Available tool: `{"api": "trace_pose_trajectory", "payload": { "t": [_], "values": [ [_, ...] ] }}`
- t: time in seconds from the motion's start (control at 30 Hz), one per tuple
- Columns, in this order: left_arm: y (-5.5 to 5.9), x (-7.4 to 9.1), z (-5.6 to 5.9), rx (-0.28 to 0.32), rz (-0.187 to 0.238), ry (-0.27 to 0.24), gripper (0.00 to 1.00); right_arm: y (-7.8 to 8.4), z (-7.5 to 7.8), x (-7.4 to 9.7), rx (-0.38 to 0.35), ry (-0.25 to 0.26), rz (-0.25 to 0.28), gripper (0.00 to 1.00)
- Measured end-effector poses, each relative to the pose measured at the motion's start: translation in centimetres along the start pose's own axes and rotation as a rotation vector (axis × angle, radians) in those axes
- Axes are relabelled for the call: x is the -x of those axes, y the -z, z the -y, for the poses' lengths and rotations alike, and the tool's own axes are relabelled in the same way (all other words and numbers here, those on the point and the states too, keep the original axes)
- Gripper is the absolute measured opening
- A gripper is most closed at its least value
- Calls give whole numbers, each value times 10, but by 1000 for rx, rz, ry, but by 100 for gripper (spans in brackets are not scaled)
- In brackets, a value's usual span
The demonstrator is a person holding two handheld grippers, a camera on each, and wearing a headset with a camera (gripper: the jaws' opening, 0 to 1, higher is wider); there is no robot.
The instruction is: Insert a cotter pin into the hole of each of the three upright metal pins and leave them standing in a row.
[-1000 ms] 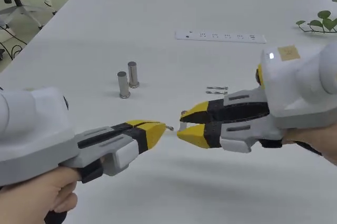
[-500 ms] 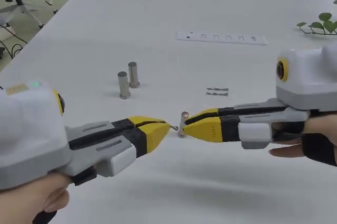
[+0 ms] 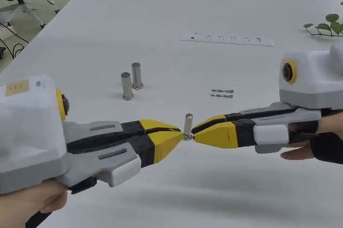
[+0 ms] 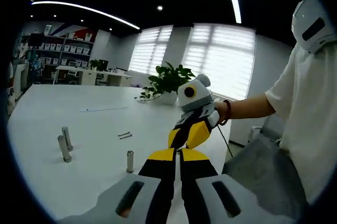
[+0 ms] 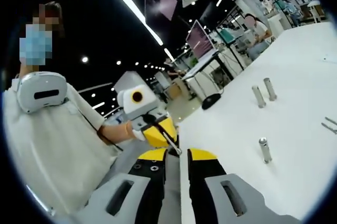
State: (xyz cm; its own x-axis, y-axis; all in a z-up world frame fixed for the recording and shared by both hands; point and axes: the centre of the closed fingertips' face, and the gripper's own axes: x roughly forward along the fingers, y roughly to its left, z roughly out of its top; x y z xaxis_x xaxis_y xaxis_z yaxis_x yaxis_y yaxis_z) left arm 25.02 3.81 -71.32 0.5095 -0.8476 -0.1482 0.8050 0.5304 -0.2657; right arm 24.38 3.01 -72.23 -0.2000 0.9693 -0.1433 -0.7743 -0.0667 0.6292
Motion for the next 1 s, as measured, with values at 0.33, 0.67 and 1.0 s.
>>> {"api": "trace_pose_trajectory", "payload": {
  "t": [0.33, 0.67, 1.0],
  "values": [
    [-1, -2, 11, -42, -10, 69, 0, 7, -10, -2, 7, -71, -36, 15],
    [1, -6, 15, -65, -29, 104, 0, 10, -10, 0, 43, -85, -60, 9],
    [1, -7, 14, -71, -37, 110, 0, 11, -12, 1, 97, -89, -68, 6]
  ]
}}
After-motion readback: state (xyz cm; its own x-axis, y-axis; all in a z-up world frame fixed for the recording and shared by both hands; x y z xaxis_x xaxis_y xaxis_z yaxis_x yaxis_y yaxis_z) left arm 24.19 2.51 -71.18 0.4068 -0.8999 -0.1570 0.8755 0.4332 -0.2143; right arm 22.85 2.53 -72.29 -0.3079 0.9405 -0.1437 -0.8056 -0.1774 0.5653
